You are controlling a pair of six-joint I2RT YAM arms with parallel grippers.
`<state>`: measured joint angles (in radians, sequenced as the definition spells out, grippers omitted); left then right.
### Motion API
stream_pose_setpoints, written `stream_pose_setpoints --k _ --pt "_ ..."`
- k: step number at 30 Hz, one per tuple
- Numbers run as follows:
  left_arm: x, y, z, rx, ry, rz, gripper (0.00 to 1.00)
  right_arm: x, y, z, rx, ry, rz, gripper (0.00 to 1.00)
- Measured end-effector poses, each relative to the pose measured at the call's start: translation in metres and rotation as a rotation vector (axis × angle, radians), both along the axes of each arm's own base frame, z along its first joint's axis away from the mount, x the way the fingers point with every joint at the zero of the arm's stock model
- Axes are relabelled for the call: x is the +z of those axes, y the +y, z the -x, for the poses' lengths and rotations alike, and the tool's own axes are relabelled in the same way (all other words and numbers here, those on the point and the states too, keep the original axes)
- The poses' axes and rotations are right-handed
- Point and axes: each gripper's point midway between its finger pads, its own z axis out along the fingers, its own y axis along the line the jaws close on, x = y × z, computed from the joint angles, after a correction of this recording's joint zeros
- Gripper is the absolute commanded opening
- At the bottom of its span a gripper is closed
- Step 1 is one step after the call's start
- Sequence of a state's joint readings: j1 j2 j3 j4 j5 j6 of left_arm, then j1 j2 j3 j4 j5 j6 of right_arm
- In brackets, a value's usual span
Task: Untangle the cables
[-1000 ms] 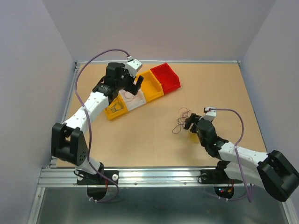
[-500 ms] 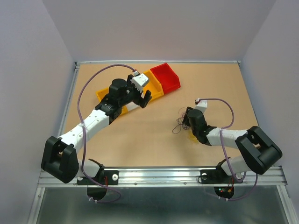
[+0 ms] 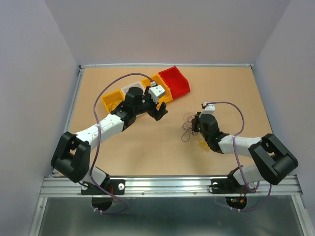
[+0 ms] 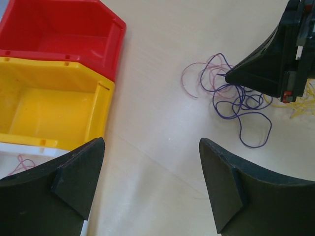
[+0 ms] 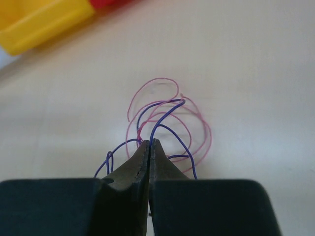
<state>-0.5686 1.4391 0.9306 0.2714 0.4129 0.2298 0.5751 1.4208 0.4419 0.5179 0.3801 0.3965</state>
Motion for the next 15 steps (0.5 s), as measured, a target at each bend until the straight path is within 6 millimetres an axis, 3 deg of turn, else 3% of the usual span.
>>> stream_pose_setpoints --k 4,9,15 --pt "-0.002 -0.007 0.008 -0.037 0.010 0.009 0.89 0.030 0.030 0.016 0.201 -0.087 -0.102 0.01" --pt "0.001 -0.014 0.012 -0.073 0.001 0.027 0.88 0.053 0.059 0.041 0.406 -0.157 -0.159 0.01" --pt "-0.020 -0.024 0.020 -0.128 0.060 0.012 0.88 0.062 0.074 0.060 0.530 -0.196 -0.180 0.01"
